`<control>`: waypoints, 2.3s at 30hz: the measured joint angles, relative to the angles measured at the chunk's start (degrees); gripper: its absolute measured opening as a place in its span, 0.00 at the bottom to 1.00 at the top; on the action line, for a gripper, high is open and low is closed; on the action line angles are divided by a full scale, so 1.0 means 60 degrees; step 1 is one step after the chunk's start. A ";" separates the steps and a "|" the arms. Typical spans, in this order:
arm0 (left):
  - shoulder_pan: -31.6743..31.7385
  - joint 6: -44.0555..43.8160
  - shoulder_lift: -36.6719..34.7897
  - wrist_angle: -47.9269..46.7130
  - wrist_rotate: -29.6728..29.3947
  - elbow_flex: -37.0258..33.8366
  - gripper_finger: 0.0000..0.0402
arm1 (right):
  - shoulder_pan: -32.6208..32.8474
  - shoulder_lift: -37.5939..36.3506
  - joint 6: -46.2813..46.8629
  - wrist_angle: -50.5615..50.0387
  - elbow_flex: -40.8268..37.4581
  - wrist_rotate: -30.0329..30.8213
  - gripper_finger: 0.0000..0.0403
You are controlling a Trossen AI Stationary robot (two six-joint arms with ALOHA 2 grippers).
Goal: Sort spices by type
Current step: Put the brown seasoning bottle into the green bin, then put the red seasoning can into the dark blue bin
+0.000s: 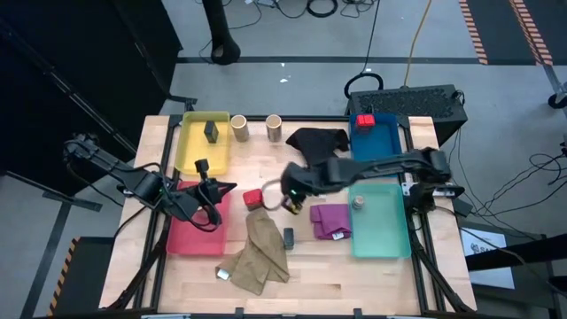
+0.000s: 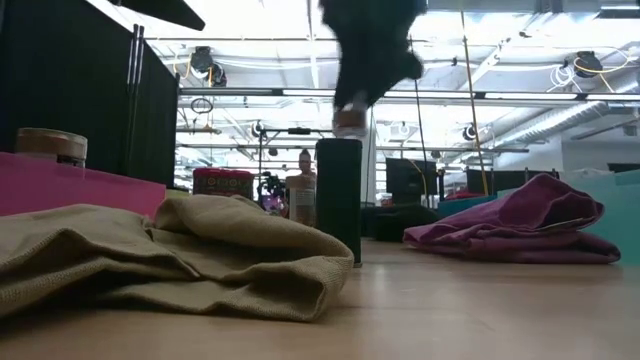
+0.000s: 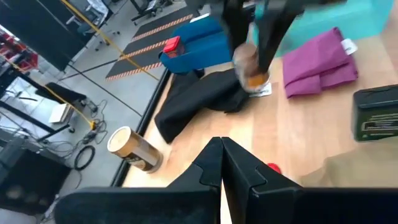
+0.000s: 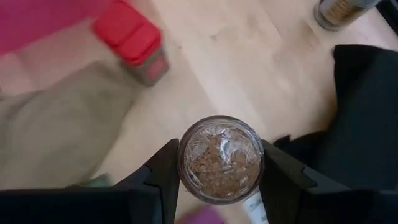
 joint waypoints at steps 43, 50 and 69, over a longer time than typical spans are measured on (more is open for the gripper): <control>-0.0184 -0.0674 0.0000 0.0038 0.0344 -0.0004 0.02 | 0.6125 -0.5427 1.3618 -0.0324 -0.8469 0.0694 0.37; -0.0183 -0.0674 0.0000 0.0040 0.0340 -0.0004 0.02 | 0.6126 -0.4415 1.4352 0.0055 -0.8469 0.0793 0.37; -0.0181 -0.0685 0.0000 0.0030 0.0340 -0.0007 0.02 | 0.6119 -0.3822 1.4453 0.0531 -0.8469 0.1208 0.58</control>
